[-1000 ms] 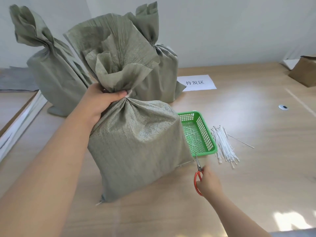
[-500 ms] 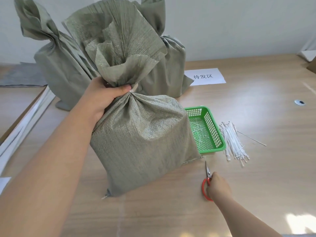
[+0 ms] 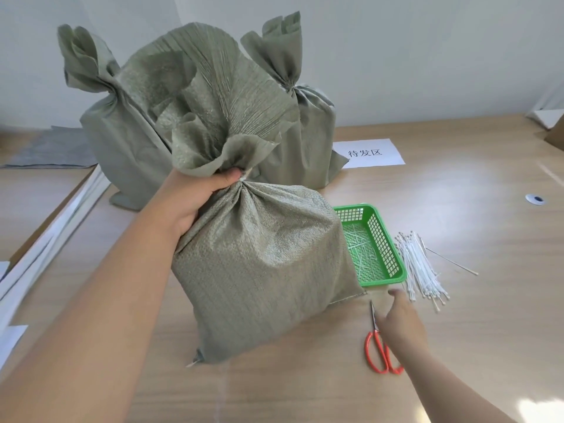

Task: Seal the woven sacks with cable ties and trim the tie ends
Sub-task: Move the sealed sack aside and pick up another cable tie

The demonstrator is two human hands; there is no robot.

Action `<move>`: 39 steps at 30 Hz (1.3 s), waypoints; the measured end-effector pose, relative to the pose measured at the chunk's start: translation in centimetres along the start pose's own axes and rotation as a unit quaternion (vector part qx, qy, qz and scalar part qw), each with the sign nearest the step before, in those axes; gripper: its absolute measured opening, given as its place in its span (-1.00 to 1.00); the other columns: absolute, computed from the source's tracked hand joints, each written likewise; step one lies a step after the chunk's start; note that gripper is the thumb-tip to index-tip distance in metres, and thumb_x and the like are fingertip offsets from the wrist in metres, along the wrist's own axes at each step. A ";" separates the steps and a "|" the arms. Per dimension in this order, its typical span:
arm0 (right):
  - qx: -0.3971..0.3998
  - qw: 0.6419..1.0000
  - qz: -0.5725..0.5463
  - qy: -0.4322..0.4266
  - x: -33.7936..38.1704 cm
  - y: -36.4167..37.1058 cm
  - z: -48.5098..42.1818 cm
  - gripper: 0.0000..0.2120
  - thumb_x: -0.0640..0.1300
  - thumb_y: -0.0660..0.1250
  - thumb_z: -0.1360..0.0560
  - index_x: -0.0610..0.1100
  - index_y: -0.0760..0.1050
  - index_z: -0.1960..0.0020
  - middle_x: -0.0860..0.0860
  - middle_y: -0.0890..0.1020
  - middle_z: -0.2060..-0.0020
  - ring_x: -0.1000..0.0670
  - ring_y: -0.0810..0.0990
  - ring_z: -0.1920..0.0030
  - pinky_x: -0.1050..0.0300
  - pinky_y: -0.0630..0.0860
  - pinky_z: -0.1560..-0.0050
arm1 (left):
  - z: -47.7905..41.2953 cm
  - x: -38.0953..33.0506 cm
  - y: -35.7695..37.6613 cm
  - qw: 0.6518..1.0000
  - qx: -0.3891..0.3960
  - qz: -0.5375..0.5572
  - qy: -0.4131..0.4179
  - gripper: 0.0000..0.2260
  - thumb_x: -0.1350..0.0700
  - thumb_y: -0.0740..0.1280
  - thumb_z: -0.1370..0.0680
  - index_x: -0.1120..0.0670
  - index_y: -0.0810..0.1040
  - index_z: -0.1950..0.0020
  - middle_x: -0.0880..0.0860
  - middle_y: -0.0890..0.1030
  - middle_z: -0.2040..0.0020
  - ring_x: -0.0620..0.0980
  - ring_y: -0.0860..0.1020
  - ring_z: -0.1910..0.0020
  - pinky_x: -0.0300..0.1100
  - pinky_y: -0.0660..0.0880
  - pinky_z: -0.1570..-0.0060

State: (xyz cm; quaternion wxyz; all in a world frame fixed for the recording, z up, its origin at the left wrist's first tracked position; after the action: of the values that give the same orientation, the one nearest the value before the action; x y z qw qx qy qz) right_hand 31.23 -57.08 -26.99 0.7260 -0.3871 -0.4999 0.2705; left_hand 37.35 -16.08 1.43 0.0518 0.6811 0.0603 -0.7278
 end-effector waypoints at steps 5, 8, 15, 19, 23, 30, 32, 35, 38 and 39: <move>-0.058 0.958 -0.230 -0.163 13.3 -8.5 -0.7 -0.77 -0.19 0.35 -0.53 0.00 0.53 -0.16 0.01 0.57 0.19 0.01 0.54 0.23 0.09 0.44 0.18 | -0.1 0.0 -0.1 1.000 0.012 -0.014 -0.001 -0.45 0.11 0.64 -0.27 0.13 0.64 -0.24 0.12 0.71 -0.13 0.03 0.67 -0.16 -0.05 0.54 -0.21; 0.052 0.893 -0.370 -0.252 21.0 -11.1 1.4 -0.75 -0.03 0.32 -0.56 0.07 0.54 -0.23 0.02 0.64 -0.03 0.13 0.58 -0.02 0.34 0.48 0.02 | 0.0 0.0 -0.4 1.000 0.019 -0.023 0.002 -0.50 0.11 0.63 -0.30 0.15 0.66 -0.22 0.16 0.71 -0.12 0.06 0.67 -0.16 0.04 0.52 -0.29; 0.187 0.874 -0.320 -0.316 26.2 -9.7 3.3 -0.30 0.21 0.51 -0.30 0.23 0.40 -0.41 0.24 0.50 -0.35 0.18 0.45 -0.36 0.03 0.45 -0.37 | 2.2 -2.1 -2.5 0.978 -0.050 -0.190 0.066 -0.81 0.05 0.51 -0.49 -0.02 0.66 -0.09 -0.06 0.74 0.07 -0.10 0.69 0.02 -0.14 0.55 -0.06; 0.195 0.871 -0.330 -0.307 26.1 -8.8 3.1 -0.29 0.18 0.59 -0.23 0.21 0.47 -0.34 0.11 0.53 -0.30 0.05 0.53 -0.30 -0.11 0.47 -0.37 | 4.7 -1.8 -5.3 0.952 -0.121 -0.273 0.063 -0.75 -0.15 0.43 -0.50 -0.08 0.61 -0.11 -0.15 0.69 -0.04 -0.13 0.63 -0.07 -0.03 0.52 -0.15; 0.207 0.871 -0.326 -0.303 26.1 -8.4 3.2 -0.27 0.18 0.61 -0.23 0.22 0.45 -0.36 0.10 0.50 -0.33 0.08 0.52 -0.32 -0.09 0.45 -0.40 | 8.4 0.8 -6.5 0.968 -0.152 -0.187 0.071 -0.65 -0.19 0.40 -0.50 -0.14 0.58 -0.26 -0.17 0.62 -0.22 -0.17 0.55 -0.26 0.01 0.45 -0.36; 0.258 0.861 -0.348 -0.268 26.5 -7.7 3.3 -0.24 -0.03 0.58 -0.36 0.15 0.32 -0.48 0.32 0.49 -0.26 0.46 0.49 -0.15 0.42 0.45 -0.20 | 12.5 8.1 -5.6 0.977 -0.190 0.053 0.082 -0.38 -0.22 0.33 -0.37 -0.12 0.34 -0.41 -0.16 0.51 -0.35 -0.24 0.48 -0.32 -0.22 0.42 -0.25; 0.289 0.846 -0.369 -0.254 26.3 -7.2 3.2 -0.29 -0.08 0.57 -0.37 0.09 0.37 -0.44 0.17 0.62 -0.23 0.25 0.59 -0.20 0.21 0.49 -0.27 | 13.1 9.6 -4.8 0.979 -0.193 0.025 0.064 -0.31 -0.21 0.39 -0.31 -0.07 0.33 -0.40 -0.07 0.51 -0.33 -0.24 0.53 -0.22 -0.23 0.47 -0.15; 0.328 0.834 -0.368 -0.246 25.5 -6.0 3.3 -0.32 -0.14 0.60 -0.35 0.07 0.42 -0.39 0.07 0.67 -0.21 0.05 0.63 -0.24 0.04 0.51 -0.29 | 13.7 12.4 -4.1 0.981 -0.194 -0.001 0.010 -0.26 -0.18 0.51 -0.22 -0.09 0.37 -0.36 -0.11 0.61 -0.21 -0.18 0.61 -0.15 -0.16 0.53 -0.07; 0.328 0.841 -0.356 -0.242 24.7 -4.9 3.5 -0.32 -0.25 0.62 -0.31 0.01 0.45 -0.35 0.07 0.68 -0.18 0.07 0.65 -0.20 0.07 0.56 -0.26 | 14.0 13.6 -3.5 0.981 -0.191 -0.020 -0.010 -0.29 -0.15 0.56 -0.21 -0.21 0.42 -0.32 -0.23 0.65 -0.14 -0.19 0.61 -0.15 -0.09 0.54 -0.13; 0.318 0.845 -0.360 -0.234 24.3 -4.8 3.3 -0.34 -0.28 0.63 -0.31 -0.02 0.47 -0.33 0.06 0.69 -0.16 0.07 0.66 -0.17 0.05 0.56 -0.27 | 14.1 13.6 -3.4 0.981 -0.194 -0.022 -0.009 -0.32 -0.14 0.56 -0.20 -0.24 0.44 -0.29 -0.25 0.65 -0.13 -0.21 0.62 -0.14 -0.09 0.54 -0.13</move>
State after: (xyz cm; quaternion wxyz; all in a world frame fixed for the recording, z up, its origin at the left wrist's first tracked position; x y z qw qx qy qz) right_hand 36.79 -39.78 -9.78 0.7169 0.1467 -0.6460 0.2173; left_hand 22.04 -14.86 -11.21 0.1673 0.6498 0.2153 -0.7095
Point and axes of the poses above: each hand's wrist, its own z-axis away from the middle knuckle, its own y-axis out of the palm, x = y × z, the point moved 10 cm from there along -z, towards the middle knuckle
